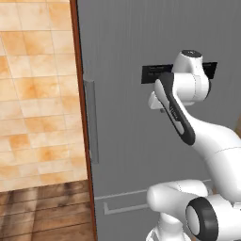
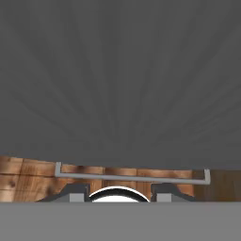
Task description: Retrieve the butter from the fridge and place it on a plate on the dining table. Then retrieve the butter knife by the fridge and place it near the plate.
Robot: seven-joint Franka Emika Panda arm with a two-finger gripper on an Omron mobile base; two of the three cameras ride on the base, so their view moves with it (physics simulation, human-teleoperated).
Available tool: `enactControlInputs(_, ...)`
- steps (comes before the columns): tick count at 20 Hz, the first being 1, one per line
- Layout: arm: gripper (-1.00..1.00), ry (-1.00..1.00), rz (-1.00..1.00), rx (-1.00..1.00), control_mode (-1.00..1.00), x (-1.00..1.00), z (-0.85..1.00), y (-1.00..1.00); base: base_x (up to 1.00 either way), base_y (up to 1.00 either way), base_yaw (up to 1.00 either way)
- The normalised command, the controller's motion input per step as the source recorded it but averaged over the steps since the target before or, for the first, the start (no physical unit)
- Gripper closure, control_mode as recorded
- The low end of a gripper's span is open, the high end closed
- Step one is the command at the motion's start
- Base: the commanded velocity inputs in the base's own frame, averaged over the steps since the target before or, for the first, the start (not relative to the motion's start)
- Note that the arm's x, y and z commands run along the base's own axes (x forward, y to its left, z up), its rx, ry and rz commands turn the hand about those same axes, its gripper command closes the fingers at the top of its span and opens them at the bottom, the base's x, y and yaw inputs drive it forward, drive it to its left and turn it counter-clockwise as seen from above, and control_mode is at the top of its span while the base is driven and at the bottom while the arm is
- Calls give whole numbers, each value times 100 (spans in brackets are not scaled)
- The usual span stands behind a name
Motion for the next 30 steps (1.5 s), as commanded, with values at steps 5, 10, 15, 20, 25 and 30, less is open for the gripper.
enactControlInputs(5, -100, 0, 0, 0, 100, -1, -3, 1, -36, 11, -1)
enactControlInputs(10, -100, 0, 0, 0, 100, 0, 0, 0, -53, 65, -32)
enactControlInputs(15, -100, 0, 0, 0, 100, 0, 0, 0, -16, 86, -43)
enactControlInputs(20, -100, 0, 0, 0, 100, 0, 0, 0, -38, 64, -34)
enactControlInputs(25, -100, 0, 0, 0, 100, 0, 0, 0, -58, 51, -24)
enactControlInputs(30, -100, 0, 0, 0, 100, 0, 0, 0, -31, 48, -10)
